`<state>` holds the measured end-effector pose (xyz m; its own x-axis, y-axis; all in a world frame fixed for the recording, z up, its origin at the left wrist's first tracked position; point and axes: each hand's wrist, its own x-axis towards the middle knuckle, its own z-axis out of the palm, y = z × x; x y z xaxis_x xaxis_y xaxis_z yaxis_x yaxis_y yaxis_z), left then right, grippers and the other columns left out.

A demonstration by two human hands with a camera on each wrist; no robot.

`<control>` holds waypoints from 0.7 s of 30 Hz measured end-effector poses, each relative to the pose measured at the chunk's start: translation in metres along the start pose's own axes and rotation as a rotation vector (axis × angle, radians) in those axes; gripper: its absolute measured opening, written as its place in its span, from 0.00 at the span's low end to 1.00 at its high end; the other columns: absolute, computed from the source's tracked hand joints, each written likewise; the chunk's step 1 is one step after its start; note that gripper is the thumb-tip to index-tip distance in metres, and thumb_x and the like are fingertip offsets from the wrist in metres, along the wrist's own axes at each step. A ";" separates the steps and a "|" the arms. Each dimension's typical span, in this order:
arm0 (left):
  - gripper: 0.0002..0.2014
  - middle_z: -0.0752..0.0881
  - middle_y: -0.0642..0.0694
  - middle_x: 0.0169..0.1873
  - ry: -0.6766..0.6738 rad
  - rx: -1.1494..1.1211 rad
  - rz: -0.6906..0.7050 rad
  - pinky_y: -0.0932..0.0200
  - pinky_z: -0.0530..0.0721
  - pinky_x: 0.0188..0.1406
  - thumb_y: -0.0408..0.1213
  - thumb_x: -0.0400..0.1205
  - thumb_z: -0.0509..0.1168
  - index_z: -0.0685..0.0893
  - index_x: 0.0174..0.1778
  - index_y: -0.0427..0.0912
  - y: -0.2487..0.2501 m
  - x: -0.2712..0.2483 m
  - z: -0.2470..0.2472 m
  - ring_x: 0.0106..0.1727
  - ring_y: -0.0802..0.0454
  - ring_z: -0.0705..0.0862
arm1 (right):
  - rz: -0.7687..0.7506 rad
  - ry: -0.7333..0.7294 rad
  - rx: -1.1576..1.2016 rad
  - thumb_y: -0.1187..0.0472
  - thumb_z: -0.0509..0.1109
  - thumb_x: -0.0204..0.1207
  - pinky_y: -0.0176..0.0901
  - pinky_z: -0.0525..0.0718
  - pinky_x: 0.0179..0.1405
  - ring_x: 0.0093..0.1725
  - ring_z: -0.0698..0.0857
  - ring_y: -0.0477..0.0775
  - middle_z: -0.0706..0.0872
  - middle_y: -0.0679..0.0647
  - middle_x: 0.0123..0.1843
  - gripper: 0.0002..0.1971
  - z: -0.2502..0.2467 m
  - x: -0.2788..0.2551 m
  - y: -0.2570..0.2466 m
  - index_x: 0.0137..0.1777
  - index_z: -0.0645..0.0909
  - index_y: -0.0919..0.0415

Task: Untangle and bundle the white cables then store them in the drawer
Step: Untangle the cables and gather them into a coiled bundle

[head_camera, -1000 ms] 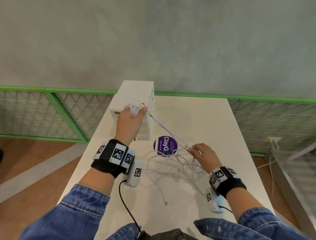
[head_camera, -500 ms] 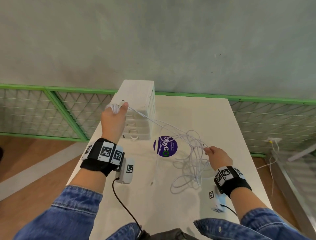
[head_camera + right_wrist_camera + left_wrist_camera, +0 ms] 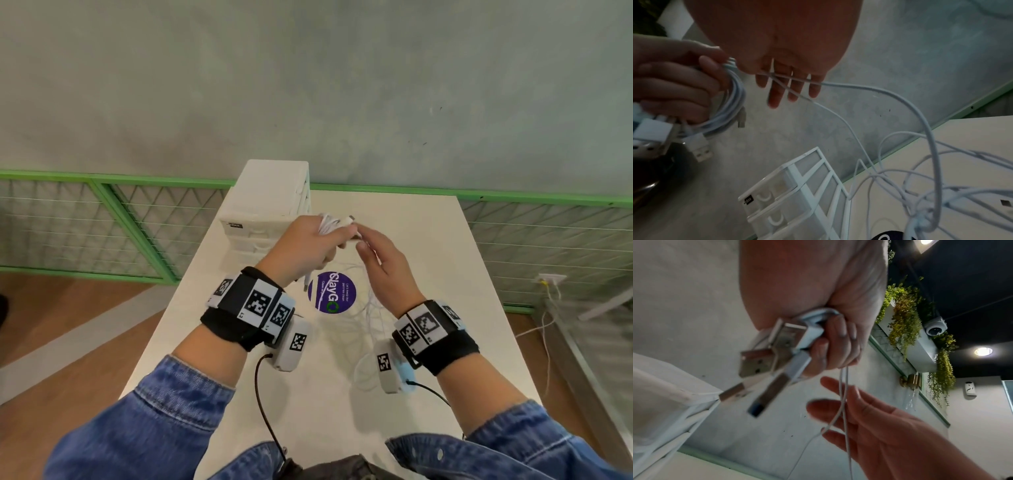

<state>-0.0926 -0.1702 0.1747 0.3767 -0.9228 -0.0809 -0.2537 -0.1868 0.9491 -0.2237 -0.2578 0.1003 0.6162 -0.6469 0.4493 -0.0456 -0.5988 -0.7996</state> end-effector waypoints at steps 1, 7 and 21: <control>0.16 0.70 0.52 0.15 -0.012 0.014 -0.012 0.68 0.66 0.17 0.45 0.81 0.67 0.78 0.30 0.40 -0.001 0.000 -0.001 0.16 0.58 0.65 | 0.013 0.017 0.022 0.58 0.57 0.81 0.29 0.75 0.55 0.50 0.80 0.31 0.84 0.39 0.48 0.16 0.000 0.000 0.001 0.66 0.77 0.49; 0.18 0.67 0.53 0.14 -0.182 0.046 -0.129 0.68 0.63 0.16 0.47 0.82 0.65 0.77 0.31 0.39 -0.008 -0.014 -0.001 0.15 0.58 0.63 | -0.046 0.139 0.043 0.66 0.65 0.79 0.32 0.78 0.42 0.37 0.79 0.41 0.85 0.47 0.40 0.09 -0.012 0.009 0.002 0.50 0.85 0.56; 0.25 0.63 0.55 0.15 -0.219 -0.474 0.068 0.66 0.56 0.19 0.62 0.76 0.48 0.71 0.33 0.41 0.018 -0.015 -0.002 0.15 0.58 0.57 | 0.193 -0.019 0.076 0.59 0.55 0.85 0.44 0.75 0.36 0.29 0.74 0.46 0.75 0.48 0.27 0.17 0.021 -0.009 0.016 0.34 0.73 0.48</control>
<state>-0.1015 -0.1592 0.1936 0.1656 -0.9858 -0.0283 0.1790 0.0018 0.9839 -0.2138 -0.2516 0.0748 0.6163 -0.7369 0.2777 -0.1055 -0.4267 -0.8982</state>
